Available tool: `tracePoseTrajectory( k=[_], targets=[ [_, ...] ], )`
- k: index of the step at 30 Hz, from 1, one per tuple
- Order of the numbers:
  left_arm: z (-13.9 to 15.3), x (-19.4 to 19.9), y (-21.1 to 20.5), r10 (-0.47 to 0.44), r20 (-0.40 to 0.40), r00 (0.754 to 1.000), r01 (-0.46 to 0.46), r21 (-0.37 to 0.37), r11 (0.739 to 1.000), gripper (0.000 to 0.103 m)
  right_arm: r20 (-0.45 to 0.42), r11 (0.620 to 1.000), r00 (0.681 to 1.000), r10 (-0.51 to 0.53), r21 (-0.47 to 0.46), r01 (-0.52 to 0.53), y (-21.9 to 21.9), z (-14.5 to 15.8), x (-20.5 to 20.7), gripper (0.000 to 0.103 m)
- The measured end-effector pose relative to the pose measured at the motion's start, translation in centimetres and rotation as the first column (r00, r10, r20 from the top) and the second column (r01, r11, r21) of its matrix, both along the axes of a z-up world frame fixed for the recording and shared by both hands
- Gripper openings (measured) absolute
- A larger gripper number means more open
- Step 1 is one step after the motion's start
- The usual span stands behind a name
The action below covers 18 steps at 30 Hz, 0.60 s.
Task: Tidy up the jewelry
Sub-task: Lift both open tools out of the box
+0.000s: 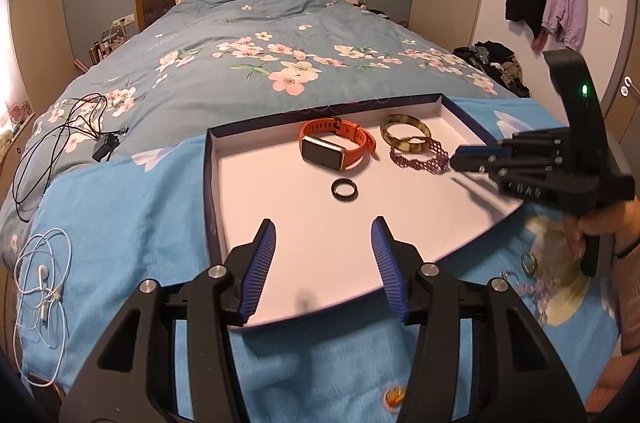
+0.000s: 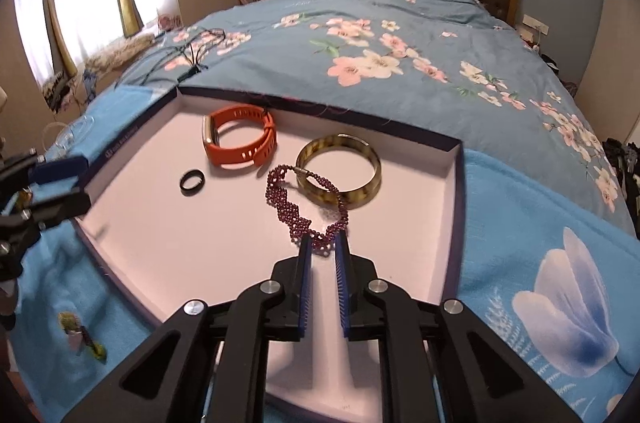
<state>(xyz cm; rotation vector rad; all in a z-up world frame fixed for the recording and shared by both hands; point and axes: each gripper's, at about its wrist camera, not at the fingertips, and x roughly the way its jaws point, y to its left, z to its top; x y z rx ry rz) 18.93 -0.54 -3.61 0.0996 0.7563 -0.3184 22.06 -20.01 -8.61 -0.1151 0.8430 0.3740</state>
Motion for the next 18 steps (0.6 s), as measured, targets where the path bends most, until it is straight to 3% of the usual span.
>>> tracePoseTrajectory(
  k=[10, 18],
  targets=[
    [0.4, -2.8, 0.6, -0.016, 0.017, 1.0, 0.016, 0.003, 1.0, 0.051, 0.066, 0.993, 0.998, 0.021, 0.114, -0.028, -1.8, 3.0, -4.1, 0.017],
    [0.0, -4.9, 0.6, -0.038, 0.015, 0.999, 0.037, 0.02, 0.999, 0.052, 0.085, 0.987, 0.994, 0.064, 0.144, -0.076, -2.4, 3.9, -8.3, 0.018]
  ],
)
